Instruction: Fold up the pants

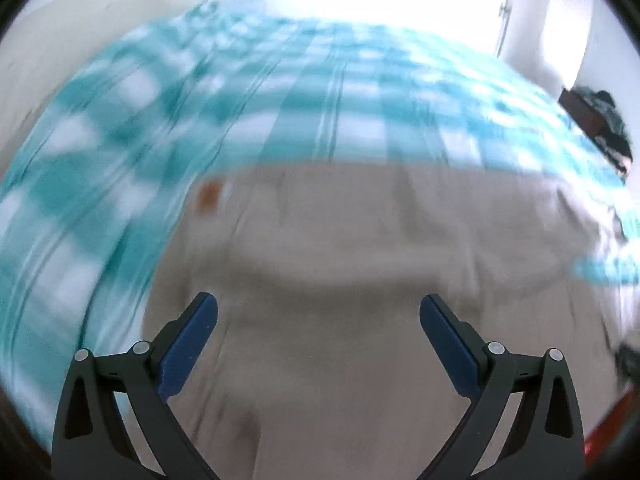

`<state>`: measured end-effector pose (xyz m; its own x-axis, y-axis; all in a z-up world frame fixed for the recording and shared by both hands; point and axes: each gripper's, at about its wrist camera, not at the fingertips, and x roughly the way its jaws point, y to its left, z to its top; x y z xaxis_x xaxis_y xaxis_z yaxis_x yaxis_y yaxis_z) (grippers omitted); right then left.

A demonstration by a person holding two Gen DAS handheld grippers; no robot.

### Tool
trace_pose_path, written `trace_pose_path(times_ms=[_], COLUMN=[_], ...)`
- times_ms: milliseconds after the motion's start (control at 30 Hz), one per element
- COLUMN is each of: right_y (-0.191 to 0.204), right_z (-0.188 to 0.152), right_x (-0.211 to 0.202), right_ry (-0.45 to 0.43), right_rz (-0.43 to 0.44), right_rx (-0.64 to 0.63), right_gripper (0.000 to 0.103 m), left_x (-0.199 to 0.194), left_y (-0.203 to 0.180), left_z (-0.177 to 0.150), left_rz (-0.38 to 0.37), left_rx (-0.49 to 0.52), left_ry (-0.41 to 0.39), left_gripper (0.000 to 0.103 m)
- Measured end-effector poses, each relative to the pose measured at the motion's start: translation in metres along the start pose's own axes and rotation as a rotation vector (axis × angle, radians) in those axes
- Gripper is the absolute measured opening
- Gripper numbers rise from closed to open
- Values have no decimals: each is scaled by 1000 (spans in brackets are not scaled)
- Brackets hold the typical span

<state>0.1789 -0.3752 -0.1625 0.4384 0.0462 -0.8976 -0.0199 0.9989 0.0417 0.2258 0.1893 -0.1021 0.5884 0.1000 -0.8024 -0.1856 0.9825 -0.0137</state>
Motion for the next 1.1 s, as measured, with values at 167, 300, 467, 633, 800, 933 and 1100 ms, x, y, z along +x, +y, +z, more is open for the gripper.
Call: trace_pose_path(times_ms=[167,300,467,633,800,933,1100], right_y=[5,4,24,115,232,289,312], right_z=[-1,10,77,211,310,327,315], right_x=[2,3,-8,2,109,174,197], right_ry=[-22,51,140,6,140,272,377], right_rz=[-6,13,94,317,372,305,238], right_rx=[-9,-22,-100,-353,-668,-878,-1081], right_gripper=[72,72,71,71,61,51,12], left_x=[104,105,102,108,108,108,107], left_y=[-28,-23,-24,-20,-20,-18,-18], left_z=[-6,-39,-48,-43,-44,-46,-45], left_rz=[59,54,55,52,45,30,27], left_rx=[105,142,121,112,103,89,86], left_ry=[192,104,12,-19,-37,-49,-52], left_gripper=[101,101,102,102,102,102,102])
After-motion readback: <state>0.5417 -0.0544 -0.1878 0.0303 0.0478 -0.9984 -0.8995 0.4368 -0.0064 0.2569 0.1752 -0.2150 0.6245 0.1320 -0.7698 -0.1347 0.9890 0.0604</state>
